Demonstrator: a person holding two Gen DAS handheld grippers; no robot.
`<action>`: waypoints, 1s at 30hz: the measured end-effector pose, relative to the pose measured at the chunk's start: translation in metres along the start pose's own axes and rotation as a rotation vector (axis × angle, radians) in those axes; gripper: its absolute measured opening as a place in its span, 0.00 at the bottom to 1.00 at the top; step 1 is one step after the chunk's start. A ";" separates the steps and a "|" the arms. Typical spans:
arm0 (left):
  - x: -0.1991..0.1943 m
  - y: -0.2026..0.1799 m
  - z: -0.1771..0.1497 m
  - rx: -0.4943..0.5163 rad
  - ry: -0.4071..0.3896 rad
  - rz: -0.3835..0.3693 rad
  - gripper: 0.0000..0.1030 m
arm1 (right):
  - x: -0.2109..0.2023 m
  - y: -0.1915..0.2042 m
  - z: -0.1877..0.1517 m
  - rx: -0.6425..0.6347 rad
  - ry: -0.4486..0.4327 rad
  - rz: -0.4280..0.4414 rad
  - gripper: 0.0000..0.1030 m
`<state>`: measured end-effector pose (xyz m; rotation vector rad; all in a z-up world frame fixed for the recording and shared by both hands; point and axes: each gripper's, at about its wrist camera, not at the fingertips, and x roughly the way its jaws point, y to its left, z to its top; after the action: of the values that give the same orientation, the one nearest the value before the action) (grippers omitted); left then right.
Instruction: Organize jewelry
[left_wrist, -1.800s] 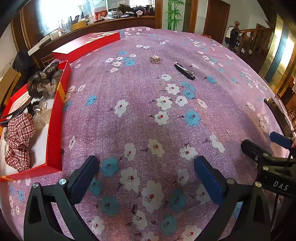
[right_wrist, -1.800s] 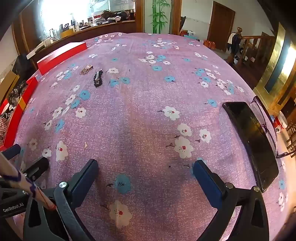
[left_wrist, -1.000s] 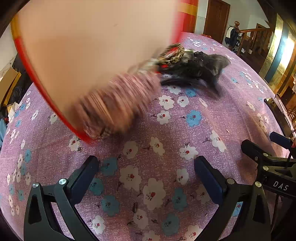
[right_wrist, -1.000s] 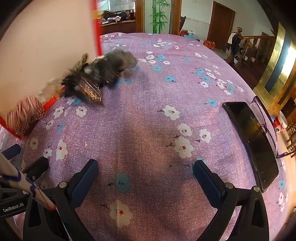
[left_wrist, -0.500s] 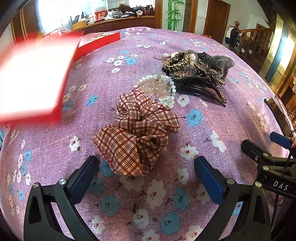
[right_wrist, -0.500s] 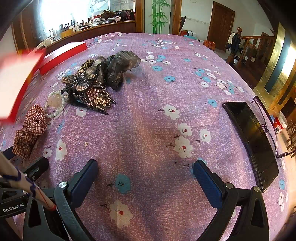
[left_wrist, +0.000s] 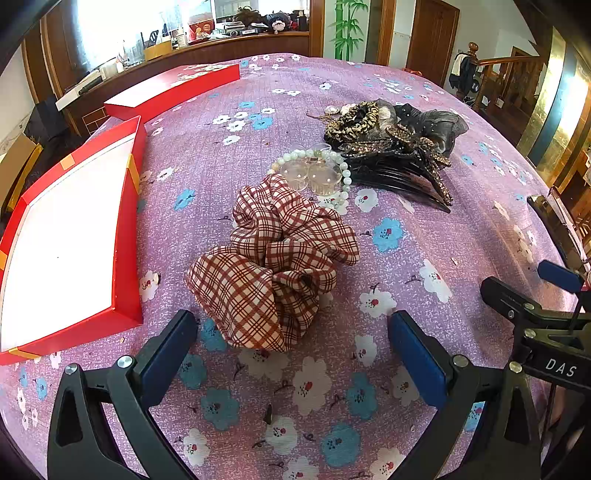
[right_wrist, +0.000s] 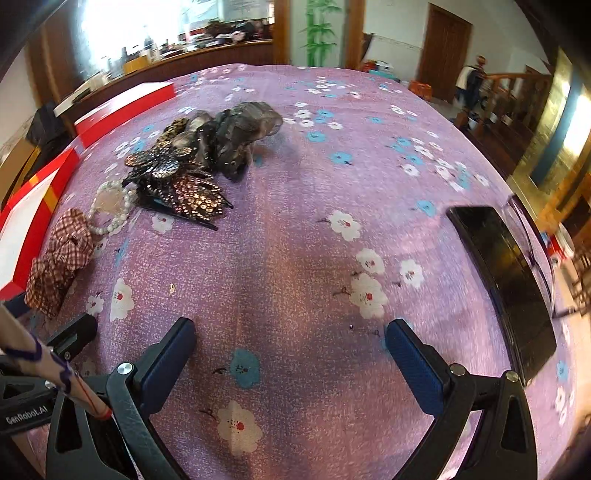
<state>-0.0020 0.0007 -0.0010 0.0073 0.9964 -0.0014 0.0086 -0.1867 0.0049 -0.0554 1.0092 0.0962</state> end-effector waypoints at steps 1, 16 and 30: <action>0.000 0.000 0.000 0.000 0.000 0.000 1.00 | 0.001 -0.001 0.002 -0.023 0.006 0.015 1.00; -0.068 0.002 -0.021 -0.044 -0.205 0.049 0.99 | -0.092 -0.006 -0.008 0.048 -0.269 0.059 1.00; -0.116 0.021 -0.028 -0.056 -0.349 0.101 0.99 | -0.110 0.022 -0.014 -0.029 -0.305 0.073 0.93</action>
<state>-0.0884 0.0215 0.0810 0.0057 0.6463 0.1144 -0.0633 -0.1722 0.0905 -0.0293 0.7050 0.1806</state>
